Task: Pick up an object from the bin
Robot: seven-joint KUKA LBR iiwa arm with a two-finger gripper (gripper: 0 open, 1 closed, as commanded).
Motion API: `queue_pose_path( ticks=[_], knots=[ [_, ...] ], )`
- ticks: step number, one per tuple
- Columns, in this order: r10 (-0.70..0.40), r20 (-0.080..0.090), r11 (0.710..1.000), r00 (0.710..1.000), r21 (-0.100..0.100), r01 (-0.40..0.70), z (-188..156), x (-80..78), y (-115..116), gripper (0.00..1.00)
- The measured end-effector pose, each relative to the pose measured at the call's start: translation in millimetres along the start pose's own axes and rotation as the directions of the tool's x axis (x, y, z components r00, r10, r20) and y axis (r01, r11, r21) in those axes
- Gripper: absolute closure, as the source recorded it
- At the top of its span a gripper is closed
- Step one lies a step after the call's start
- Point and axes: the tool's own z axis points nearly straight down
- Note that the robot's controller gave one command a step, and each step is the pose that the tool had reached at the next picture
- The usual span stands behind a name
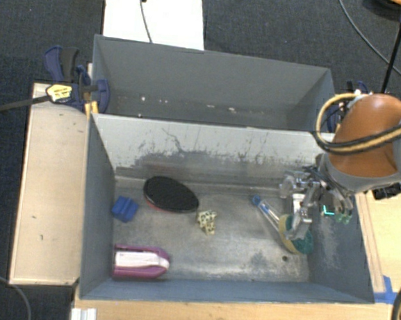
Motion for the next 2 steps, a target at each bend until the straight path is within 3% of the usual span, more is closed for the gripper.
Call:
queue_pose_path(
  ticks=[1,2],
  knots=[
    [0.190,0.001,0.982,0.982,-0.010,-0.190,69,9.2,-37,0.00],
    [0.395,0.006,0.918,0.918,-0.012,-0.395,38,65.8,-51,0.00]
  ],
)
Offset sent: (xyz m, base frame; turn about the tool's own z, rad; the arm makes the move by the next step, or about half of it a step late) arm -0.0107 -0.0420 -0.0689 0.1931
